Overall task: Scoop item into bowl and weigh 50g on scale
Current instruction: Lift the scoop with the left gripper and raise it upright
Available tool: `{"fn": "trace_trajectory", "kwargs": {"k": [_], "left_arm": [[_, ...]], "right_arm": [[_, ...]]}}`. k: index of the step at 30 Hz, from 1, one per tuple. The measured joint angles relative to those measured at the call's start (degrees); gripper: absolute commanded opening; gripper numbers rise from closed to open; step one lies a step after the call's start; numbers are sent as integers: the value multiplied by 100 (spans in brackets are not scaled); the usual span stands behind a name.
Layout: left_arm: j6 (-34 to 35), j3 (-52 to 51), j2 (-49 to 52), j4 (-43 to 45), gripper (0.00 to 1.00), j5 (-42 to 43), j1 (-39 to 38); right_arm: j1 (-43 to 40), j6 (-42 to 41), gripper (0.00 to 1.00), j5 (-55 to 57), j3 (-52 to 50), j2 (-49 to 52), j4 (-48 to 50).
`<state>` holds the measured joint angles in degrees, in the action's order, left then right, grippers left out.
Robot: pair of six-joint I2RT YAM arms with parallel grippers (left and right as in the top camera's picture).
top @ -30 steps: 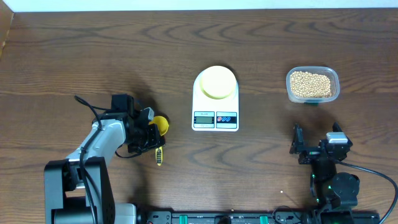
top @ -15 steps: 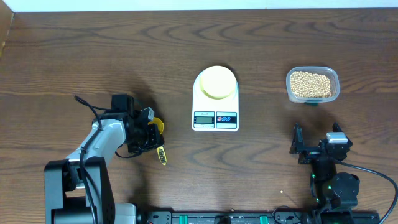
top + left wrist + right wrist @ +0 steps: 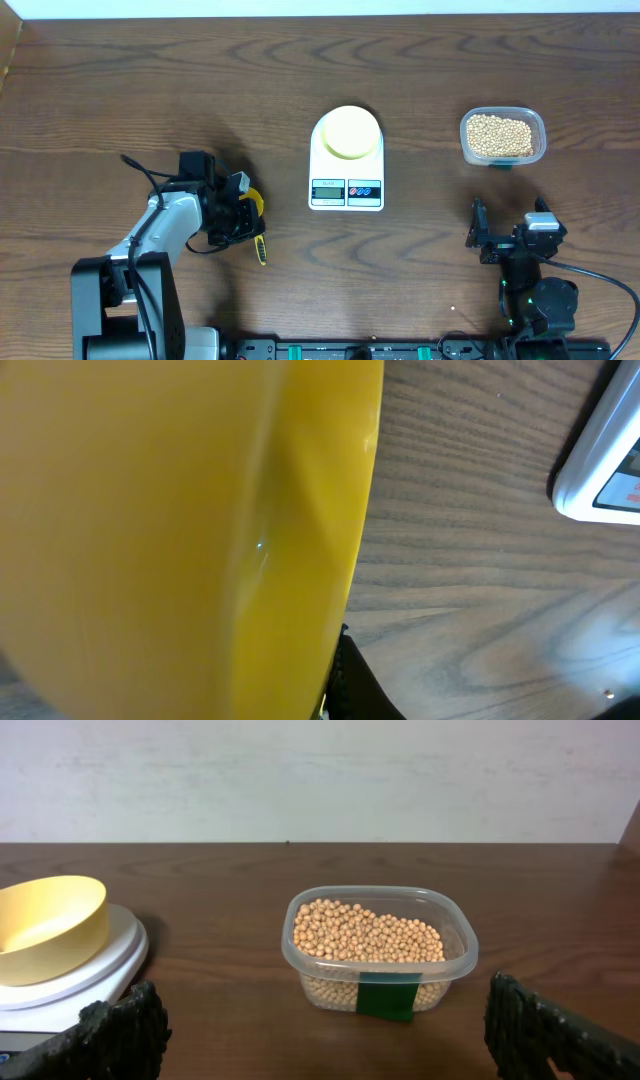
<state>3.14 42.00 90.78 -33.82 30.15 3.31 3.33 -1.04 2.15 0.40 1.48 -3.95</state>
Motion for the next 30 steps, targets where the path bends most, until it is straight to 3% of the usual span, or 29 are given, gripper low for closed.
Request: {"fn": "trace_trajectory", "kwargs": {"k": [9, 15, 21, 30], "left_arm": [[175, 0, -70, -2, 7, 197, 2], [337, 2, -903, -37, 7, 903, 2], [1056, 0, -1602, -50, 7, 1327, 2], [1753, 0, -2129, 160, 7, 3508, 2]], "right_arm": [[0, 2, 99, 0, 0, 0, -2], [0, 0, 99, 0, 0, 0, -2], [0, 2, 99, 0, 0, 0, -2], [0, 0, 99, 0, 0, 0, -2]]}}
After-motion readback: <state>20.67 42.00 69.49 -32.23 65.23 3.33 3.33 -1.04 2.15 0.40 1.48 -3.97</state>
